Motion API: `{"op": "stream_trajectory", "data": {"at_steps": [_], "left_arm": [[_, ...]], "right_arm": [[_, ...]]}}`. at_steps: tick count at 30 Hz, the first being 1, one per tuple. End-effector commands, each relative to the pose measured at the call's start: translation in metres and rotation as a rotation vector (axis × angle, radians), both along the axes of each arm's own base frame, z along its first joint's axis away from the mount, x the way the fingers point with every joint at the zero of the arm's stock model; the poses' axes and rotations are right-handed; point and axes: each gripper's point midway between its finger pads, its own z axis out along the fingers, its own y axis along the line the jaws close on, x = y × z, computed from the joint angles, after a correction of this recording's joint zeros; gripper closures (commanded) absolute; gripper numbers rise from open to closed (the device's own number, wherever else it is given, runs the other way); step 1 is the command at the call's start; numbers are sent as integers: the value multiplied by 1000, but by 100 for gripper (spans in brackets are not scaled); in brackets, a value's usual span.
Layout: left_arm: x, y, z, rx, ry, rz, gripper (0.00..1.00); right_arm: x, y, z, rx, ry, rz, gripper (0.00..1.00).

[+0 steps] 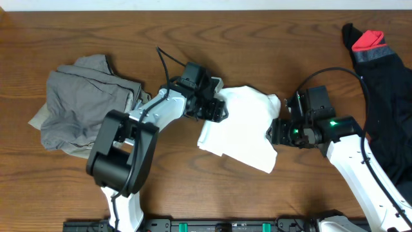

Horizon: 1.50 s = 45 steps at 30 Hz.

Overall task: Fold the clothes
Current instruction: 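Carry the bundle with the left gripper onto the grey garment stack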

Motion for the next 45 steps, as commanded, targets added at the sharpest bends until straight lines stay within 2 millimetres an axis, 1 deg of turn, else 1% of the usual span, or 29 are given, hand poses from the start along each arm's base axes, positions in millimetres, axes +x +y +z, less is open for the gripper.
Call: {"op": "stream_trajectory", "data": {"at_steps": [1,2,3,5,7,9,11,12,14,16,17,18,19,20,21,22,24,26,27,30,32,34,36,39,40,42,43,44,45], "left_arm": [[-11,-1,-17,3,59,-12,81],[-10,-1,-14,0,52,-11,92],[-8,-1,-10,-4,44,-11,94],[-7,-2,3,-12,28,-10,94],[-4,-2,23,-20,6,-9,94],[-1,0,53,-35,-32,-6,94],[5,5,92,-60,-95,7,94],[9,9,112,-74,-136,19,94],[17,22,148,-97,-211,54,94],[26,45,185,-122,-299,110,94],[29,58,200,-130,-337,144,94],[34,82,218,-135,-378,206,94],[37,98,227,-134,-396,249,94],[40,118,234,-128,-416,299,94],[43,137,239,-120,-429,346,94],[47,160,242,-109,-437,404,94],[53,205,240,-80,-439,508,94],[56,250,229,-38,-423,597,94],[57,269,223,-24,-407,639,94],[57,334,198,8,-353,787,94],[54,368,178,25,-313,858,94],[49,395,154,31,-251,918,94],[43,415,127,27,-175,970,94],[33,432,94,16,-76,1019,94],[30,436,86,13,-52,1030,94],[26,441,79,10,-31,1045,92],[24,443,79,12,-26,1053,86],[23,445,79,18,-26,1059,70],[21,447,80,23,-26,1068,58]], "right_arm": [[3,1,7,11,-25,14,36],[3,0,7,10,-24,14,36],[3,0,7,10,-23,14,36],[2,0,7,10,-22,14,36],[3,0,7,6,-25,21,36],[3,-1,7,1,-26,18,36],[3,-1,7,1,-26,18,36],[3,-1,7,1,-26,18,37],[3,-1,7,1,-26,18,37],[3,-1,7,1,-26,18,37],[3,-1,7,1,-25,18,37],[3,-1,7,1,-25,18,37],[3,-1,7,1,-25,18,37],[3,-1,7,1,-25,18,37],[3,-1,7,1,-25,18,37],[3,-1,7,1,-25,17,38],[3,-1,7,2,-24,13,38],[3,-1,7,5,-21,7,39],[2,-1,6,6,-18,0,39],[1,0,6,12,-8,-7,40],[-1,0,6,18,2,-12,41],[-2,0,6,20,10,-21,41],[-3,1,6,27,15,-22,41],[-4,3,6,38,19,-21,41],[-4,3,6,39,19,-21,41],[-4,3,6,41,20,-20,41],[-4,4,6,44,21,-19,41],[-4,4,7,46,21,-19,41],[-4,5,7,49,21,-18,41]]}}
